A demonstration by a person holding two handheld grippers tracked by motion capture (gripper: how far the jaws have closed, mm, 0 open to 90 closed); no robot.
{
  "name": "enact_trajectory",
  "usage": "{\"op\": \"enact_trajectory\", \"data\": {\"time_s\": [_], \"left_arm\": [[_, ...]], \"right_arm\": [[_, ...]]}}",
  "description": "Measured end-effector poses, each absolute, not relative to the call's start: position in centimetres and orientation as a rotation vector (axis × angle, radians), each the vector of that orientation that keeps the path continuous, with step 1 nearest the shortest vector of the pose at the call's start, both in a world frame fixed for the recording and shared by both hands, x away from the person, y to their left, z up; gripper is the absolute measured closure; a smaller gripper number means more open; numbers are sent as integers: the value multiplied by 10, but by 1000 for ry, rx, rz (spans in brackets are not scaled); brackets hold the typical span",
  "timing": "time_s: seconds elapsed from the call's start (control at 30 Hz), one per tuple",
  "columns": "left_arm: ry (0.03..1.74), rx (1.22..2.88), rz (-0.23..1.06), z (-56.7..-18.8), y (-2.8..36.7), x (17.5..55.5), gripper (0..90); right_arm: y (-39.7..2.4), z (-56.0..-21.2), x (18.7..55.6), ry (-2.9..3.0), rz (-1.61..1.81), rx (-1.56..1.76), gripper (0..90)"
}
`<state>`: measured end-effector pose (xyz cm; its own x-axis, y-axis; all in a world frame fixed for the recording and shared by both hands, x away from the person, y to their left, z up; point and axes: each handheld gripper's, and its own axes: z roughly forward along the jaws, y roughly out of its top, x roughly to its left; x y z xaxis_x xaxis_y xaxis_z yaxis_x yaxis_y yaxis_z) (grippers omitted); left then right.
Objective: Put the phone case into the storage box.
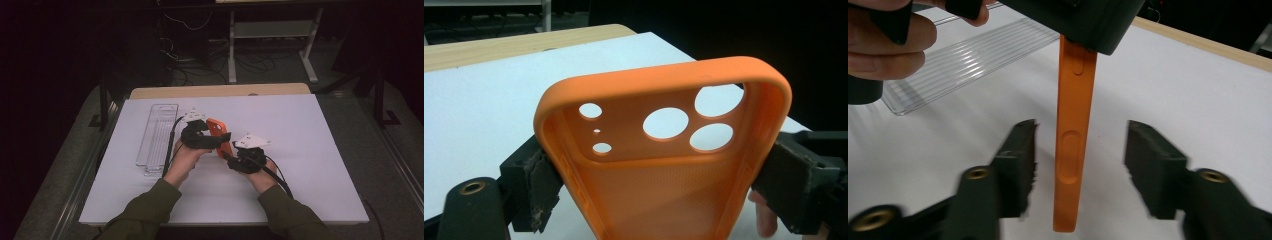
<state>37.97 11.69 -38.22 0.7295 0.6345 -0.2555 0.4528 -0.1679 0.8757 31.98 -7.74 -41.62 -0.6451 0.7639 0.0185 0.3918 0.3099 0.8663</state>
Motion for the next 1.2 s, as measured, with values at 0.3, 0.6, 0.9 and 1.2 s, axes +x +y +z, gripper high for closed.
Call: {"op": "enact_trajectory", "data": {"time_s": [0.3,0.6,0.9,1.2], "left_arm": [[868,1800,197,-381,120,380,146],[866,1792,203,-380,120,380,145],[861,1796,196,-380,119,379,145],[866,1789,195,-378,120,378,145]], "right_arm": [[-80,-414,326,2238,1264,1039,54],[-85,-415,330,2309,1222,986,0],[-100,-417,328,2323,1238,953,0],[-123,-422,322,2311,1233,982,0]]}}
